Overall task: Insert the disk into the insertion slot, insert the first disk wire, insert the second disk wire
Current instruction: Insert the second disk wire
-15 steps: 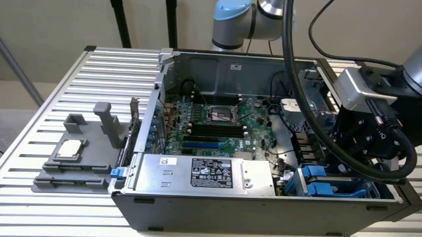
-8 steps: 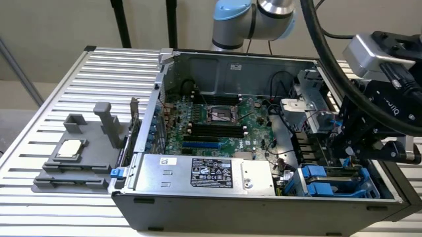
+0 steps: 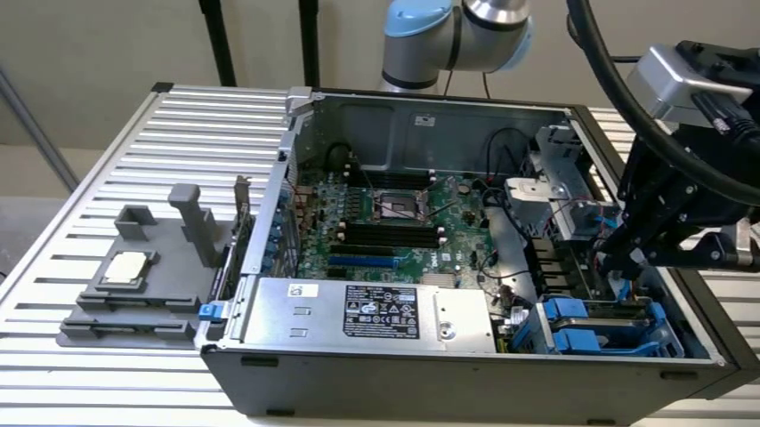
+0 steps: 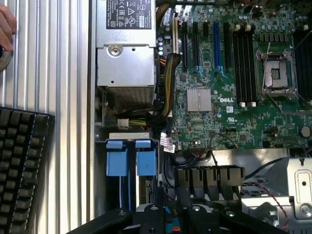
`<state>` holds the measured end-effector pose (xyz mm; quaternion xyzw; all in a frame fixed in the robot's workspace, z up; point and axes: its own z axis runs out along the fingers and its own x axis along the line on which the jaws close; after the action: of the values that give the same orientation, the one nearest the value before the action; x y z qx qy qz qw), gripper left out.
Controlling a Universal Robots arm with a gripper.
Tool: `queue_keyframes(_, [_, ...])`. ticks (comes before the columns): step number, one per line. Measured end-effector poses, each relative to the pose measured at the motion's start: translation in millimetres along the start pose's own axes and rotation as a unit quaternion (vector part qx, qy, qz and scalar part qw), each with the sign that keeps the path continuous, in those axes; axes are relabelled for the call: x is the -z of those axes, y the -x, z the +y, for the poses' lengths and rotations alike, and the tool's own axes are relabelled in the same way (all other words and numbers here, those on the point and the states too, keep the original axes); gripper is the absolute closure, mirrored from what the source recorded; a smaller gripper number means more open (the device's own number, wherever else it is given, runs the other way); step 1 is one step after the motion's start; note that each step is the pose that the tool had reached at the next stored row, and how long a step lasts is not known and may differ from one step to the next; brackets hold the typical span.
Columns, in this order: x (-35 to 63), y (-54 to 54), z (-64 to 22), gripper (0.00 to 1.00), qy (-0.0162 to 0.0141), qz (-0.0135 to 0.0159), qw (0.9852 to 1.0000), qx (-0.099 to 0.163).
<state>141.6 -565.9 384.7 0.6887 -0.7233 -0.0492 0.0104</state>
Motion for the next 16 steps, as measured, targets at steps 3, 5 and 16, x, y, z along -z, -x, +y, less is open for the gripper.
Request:
queue_keyframes(3, [0.1,2.5,-7.3,0.75,-0.0001,0.0026,1.0,0.0])
queue_keyframes(5, [0.3,3.2,-9.2,0.75,-0.0003,0.0065,1.0,0.0])
queue_keyframes(16, [-4.1,5.2,-11.3,0.75,-0.0007,0.0256,0.9997,-0.002])
